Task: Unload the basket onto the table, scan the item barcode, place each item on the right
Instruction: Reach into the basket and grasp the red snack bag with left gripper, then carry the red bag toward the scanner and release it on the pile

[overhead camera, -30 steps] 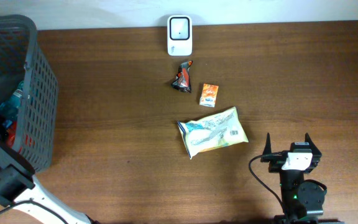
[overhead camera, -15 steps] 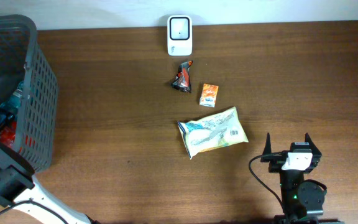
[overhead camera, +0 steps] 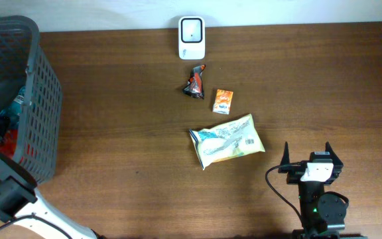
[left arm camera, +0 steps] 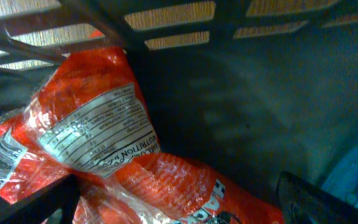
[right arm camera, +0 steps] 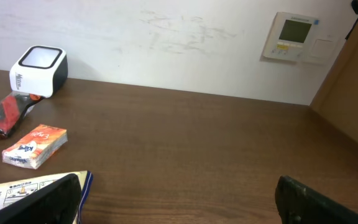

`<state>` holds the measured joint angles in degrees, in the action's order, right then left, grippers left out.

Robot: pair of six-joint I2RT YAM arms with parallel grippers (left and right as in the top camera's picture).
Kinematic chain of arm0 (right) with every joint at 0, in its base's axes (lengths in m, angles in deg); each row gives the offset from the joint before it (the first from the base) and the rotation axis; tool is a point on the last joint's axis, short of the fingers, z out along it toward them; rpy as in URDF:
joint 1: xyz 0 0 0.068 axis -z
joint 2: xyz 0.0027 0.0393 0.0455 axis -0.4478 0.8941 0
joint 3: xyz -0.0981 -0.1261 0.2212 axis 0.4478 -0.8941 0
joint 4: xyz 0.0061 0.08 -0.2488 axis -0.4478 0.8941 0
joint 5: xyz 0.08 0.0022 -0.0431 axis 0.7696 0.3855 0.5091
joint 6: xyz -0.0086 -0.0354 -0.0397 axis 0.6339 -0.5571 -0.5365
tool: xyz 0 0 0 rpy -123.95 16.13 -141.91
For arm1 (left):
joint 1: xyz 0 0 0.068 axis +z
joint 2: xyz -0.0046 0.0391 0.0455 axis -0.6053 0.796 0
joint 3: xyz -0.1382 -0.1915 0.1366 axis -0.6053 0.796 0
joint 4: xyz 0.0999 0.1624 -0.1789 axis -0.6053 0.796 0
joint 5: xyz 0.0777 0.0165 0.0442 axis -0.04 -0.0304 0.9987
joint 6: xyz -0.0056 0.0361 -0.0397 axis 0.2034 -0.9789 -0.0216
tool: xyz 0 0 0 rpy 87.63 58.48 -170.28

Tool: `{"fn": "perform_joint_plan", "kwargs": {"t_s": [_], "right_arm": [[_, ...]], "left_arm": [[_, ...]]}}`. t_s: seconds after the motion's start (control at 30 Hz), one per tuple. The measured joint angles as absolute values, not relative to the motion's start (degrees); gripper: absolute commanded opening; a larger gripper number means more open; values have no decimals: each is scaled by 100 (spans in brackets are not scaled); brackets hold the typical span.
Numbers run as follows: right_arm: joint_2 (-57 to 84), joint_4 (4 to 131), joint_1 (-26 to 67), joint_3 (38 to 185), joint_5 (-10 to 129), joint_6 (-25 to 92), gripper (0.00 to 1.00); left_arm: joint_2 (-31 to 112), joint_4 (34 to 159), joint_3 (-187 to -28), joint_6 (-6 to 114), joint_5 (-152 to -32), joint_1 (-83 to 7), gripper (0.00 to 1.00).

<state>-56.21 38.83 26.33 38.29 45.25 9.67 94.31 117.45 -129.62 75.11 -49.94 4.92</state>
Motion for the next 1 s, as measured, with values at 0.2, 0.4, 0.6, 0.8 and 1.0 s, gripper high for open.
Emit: {"fn": "perform_joint_plan", "kwargs": {"t_s": [0.2,0.4,0.6,0.8,1.0], "right_arm": [[-5621,3883,2633,3829,4525,969,98],[-5621,3883,2633,3829,4525,967,98],[-5621,3883,2633,3829,4525,971,98],[-5621,3883,2633,3829,4525,969,98],[-5621,3883,2633,3829,4525,967,99]], "left_arm": [[9333,11598,-12691,7575,-4827,495,0],[9259,11710,-12689,7551,-4812,499,0],[9193,11815,-12689,7199,-5278,540,0],[8642,11793,-12711,7094,-6368,538,0],[7239,11646,-12964,7054,-6727,497,0]]}}
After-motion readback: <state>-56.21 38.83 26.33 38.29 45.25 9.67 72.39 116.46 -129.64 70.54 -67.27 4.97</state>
